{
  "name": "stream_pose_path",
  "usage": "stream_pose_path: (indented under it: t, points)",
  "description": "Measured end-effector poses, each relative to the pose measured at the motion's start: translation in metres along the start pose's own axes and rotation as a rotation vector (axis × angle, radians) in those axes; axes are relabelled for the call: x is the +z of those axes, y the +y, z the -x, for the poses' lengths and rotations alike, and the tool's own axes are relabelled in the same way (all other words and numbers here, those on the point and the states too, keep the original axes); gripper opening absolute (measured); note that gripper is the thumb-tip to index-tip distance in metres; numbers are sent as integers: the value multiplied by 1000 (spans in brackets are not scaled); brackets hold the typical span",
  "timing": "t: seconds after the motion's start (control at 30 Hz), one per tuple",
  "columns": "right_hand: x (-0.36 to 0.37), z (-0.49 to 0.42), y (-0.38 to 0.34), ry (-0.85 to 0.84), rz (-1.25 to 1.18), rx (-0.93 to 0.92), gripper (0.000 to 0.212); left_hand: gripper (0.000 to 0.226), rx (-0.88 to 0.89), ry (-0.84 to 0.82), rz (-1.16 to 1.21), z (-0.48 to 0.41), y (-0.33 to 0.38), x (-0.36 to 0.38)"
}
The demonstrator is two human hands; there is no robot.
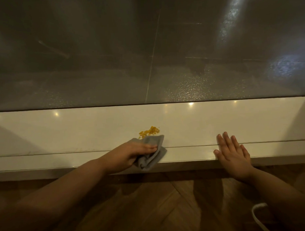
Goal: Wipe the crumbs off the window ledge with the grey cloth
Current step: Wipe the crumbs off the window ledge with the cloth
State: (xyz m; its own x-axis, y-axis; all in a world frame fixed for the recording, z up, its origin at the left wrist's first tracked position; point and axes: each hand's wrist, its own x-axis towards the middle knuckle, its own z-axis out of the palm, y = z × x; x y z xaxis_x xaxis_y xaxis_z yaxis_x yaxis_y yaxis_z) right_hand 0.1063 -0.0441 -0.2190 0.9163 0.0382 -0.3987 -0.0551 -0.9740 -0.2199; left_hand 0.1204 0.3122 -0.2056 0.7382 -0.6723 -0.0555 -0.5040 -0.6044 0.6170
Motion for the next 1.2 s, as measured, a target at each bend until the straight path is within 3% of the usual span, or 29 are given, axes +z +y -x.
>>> stream_pose_path:
  t: [0.3,0.43,0.57,0.83,1.1,1.2]
  points:
    - [-1,1,-1,0,5,11,64,52,129,-24,-15,-4,-26,3]
    - [-1,1,0,4,2,5,96,56,140,-33,-19,-22,-33,2]
    - [-1,1,1,9,9,3,98,52,132,7,-22,-43,-33,3]
    - [-2,-4,5,-53,32,35,55,55,-30,-33,20,-65,-14,-1]
    - [-35,-1,-28,-85,178,87,67,42,-116,105,105,-65,33,-6]
    - [-57,8,-72,92,-41,-146,78,37,-145,163,148,-66,52,-9]
